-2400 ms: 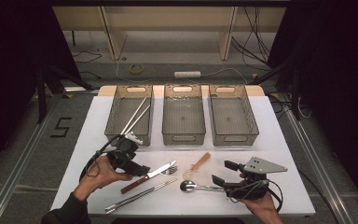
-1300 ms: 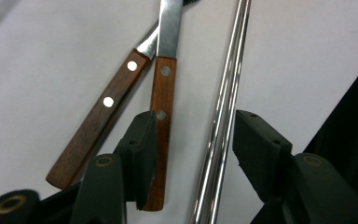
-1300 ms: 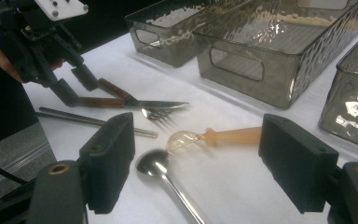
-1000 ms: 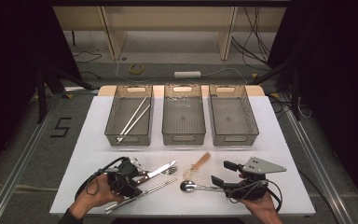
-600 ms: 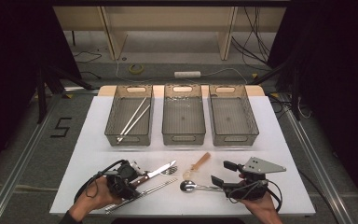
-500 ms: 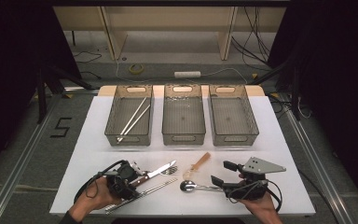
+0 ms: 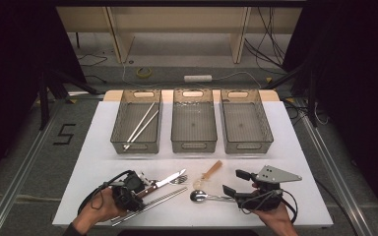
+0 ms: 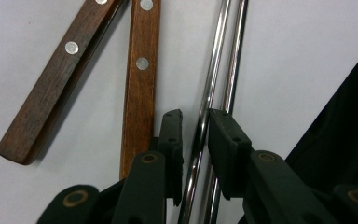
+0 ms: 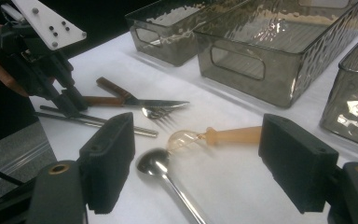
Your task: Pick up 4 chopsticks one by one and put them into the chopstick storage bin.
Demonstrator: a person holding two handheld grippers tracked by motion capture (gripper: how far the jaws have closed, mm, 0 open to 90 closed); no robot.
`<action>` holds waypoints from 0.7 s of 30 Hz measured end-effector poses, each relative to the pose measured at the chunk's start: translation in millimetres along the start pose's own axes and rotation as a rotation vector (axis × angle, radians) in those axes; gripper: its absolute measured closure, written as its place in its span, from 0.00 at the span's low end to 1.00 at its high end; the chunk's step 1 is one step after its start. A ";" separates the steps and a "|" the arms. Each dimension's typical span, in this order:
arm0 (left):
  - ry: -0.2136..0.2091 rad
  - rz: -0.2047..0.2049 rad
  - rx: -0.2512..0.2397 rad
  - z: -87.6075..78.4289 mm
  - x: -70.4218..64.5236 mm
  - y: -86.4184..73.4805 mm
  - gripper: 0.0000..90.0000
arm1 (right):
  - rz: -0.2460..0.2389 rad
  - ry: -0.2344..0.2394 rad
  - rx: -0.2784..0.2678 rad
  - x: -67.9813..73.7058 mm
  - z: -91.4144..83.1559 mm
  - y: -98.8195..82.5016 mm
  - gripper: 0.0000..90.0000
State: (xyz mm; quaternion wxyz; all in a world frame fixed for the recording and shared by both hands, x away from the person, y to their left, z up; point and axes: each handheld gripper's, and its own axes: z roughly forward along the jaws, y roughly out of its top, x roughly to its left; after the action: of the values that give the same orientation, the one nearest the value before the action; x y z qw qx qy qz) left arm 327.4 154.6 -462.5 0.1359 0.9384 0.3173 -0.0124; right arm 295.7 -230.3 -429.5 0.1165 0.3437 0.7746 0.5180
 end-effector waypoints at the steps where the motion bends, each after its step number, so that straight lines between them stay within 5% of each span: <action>1: 0.001 -0.002 0.000 0.3 -0.4 0.0 0.83 | 0.000 0.000 0.000 0.0 0.0 0.0 0.31; 21: 0.043 0.046 0.024 1.2 -4.3 2.5 0.89 | 0.000 -0.001 0.002 -0.2 0.3 0.1 0.31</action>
State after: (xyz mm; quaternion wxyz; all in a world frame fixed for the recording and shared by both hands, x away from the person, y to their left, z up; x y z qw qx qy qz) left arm 325.6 149.8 -462.6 0.1182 0.9472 0.2981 0.0074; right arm 296.0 -230.2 -429.6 0.1163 0.3442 0.7751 0.5169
